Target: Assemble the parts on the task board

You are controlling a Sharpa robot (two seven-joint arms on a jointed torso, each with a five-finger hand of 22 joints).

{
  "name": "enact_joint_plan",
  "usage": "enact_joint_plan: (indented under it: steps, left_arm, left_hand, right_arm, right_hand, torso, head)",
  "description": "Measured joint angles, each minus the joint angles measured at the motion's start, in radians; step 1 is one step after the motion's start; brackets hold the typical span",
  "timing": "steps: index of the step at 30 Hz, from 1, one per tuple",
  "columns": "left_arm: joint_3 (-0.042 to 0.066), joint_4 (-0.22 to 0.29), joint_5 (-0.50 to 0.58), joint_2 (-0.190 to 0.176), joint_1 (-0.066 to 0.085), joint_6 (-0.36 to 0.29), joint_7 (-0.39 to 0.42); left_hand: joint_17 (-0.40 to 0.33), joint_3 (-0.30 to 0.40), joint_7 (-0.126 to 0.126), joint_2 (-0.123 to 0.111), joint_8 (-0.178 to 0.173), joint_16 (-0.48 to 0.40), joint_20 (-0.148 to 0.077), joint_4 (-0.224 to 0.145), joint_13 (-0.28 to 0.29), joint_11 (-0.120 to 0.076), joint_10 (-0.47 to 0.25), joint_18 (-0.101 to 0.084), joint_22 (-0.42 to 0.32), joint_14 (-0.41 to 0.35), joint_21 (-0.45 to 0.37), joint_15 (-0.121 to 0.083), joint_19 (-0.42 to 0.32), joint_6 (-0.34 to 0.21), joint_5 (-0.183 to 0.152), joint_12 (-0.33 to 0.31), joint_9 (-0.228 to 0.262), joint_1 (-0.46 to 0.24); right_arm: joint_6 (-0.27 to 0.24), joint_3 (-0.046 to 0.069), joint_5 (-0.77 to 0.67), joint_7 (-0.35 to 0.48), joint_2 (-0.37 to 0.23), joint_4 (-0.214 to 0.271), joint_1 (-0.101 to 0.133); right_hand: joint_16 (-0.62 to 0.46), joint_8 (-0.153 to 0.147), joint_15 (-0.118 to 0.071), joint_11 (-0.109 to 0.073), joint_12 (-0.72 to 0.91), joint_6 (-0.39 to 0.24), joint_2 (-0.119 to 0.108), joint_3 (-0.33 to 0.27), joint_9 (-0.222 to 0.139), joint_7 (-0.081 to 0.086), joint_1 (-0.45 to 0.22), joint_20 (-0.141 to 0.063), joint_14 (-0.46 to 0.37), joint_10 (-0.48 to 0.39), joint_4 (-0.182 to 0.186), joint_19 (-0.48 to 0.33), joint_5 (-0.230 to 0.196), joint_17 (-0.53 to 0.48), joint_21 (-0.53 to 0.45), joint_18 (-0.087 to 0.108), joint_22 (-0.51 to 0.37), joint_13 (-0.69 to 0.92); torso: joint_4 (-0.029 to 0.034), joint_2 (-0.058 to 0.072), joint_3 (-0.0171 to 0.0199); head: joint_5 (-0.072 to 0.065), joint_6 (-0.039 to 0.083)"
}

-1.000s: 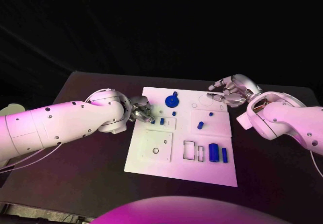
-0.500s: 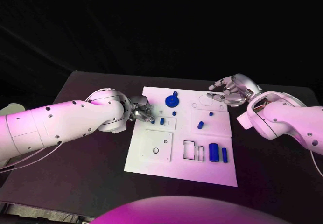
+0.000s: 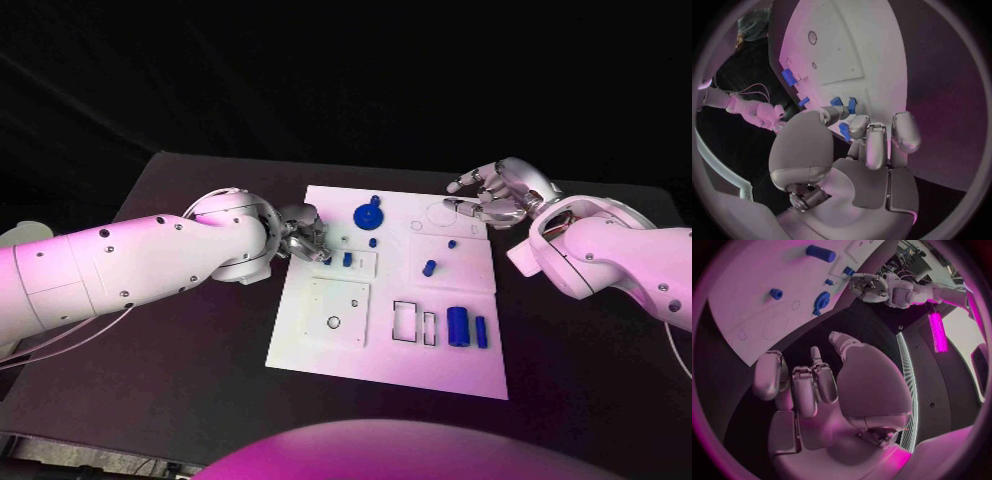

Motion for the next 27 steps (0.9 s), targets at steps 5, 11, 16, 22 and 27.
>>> enact_joint_plan:
  steps: [5,11,16,22,27]
  left_arm:
    - [0.0,0.0,-0.009,0.001,0.0,0.002,0.004]
    - [0.0,-0.001,-0.01,0.001,0.0,0.003,0.007]
    - [0.0,-0.003,-0.005,0.001,0.0,0.005,0.008]
    - [0.0,-0.006,0.002,0.001,0.001,0.008,0.007]
    - [0.0,-0.008,0.007,0.002,0.001,0.009,0.005]
  left_hand:
    - [0.0,0.0,0.0,0.002,0.0,0.0,0.0,0.0,0.0,0.0,0.0,0.0,0.001,0.0,0.0,0.0,0.0,0.0,0.0,0.0,0.0,0.002]
    - [0.0,0.0,0.002,0.002,-0.003,0.0,0.0,0.0,0.0,0.0,0.0,0.0,0.002,0.0,0.0,0.0,0.0,0.002,-0.001,0.0,0.0,0.002]
    - [0.0,0.0,0.002,0.002,-0.003,0.0,0.0,0.0,0.001,0.0,0.0,0.0,0.003,0.0,0.0,0.0,0.0,0.002,-0.002,0.0,0.0,0.001]
    - [0.0,0.0,0.002,-0.005,-0.003,0.0,0.0,0.0,0.003,0.0,0.0,0.0,0.004,0.0,0.0,0.0,0.0,0.002,-0.002,0.0,-0.002,-0.017]
    - [0.0,0.003,0.0,-0.005,-0.003,0.0,0.0,0.003,0.005,0.0,0.0,0.0,0.007,0.0,0.0,0.0,0.0,0.008,-0.002,0.0,-0.006,-0.033]
  right_arm:
    - [0.0,0.0,0.0,0.0,0.0,0.0,0.0]
    - [0.0,0.0,0.0,0.0,0.0,0.0,0.0]
    - [0.0,0.0,0.0,0.0,0.0,0.0,0.0]
    - [0.0,0.0,0.0,0.0,0.0,-0.001,0.0]
    - [0.0,0.0,0.0,0.001,0.0,-0.001,0.0]
  right_hand:
    - [0.0,0.0,0.0,0.0,0.0,0.0,0.003,-0.002,-0.001,0.0,-0.003,0.0,0.0,0.0,0.002,0.0,0.0,0.0,0.0,0.0,0.0,0.0]
    - [0.0,0.0,0.0,0.0,0.0,0.0,0.005,-0.003,-0.001,0.0,-0.005,0.0,0.0,0.0,0.003,0.0,0.0,0.0,0.0,0.0,0.0,0.0]
    - [0.0,0.0,0.0,0.0,0.0,0.0,0.005,-0.003,-0.001,0.0,-0.005,0.0,0.0,0.0,0.003,0.0,0.0,0.0,0.0,0.0,0.0,0.0]
    - [0.0,0.0,0.0,0.0,0.0,0.0,0.005,-0.003,-0.001,0.0,-0.005,0.0,0.0,0.0,0.003,0.0,0.0,0.0,0.0,0.0,0.0,0.0]
    - [0.0,0.0,0.0,0.0,0.0,0.0,0.005,-0.003,-0.001,0.0,-0.005,0.0,0.0,0.0,0.003,0.0,0.0,0.0,0.0,0.0,0.0,0.0]
  torso:
    - [0.0,0.0,0.0]
    - [0.0003,0.0,0.0005]
    - [0.0003,0.0,0.0006]
    - [0.0002,0.0,0.0008]
    - [0.0001,0.0,0.0008]
  head:
    - [0.0,-0.001]
    - [-0.001,-0.002]
    - [-0.001,-0.003]
    - [-0.001,-0.003]
    - [-0.001,-0.004]
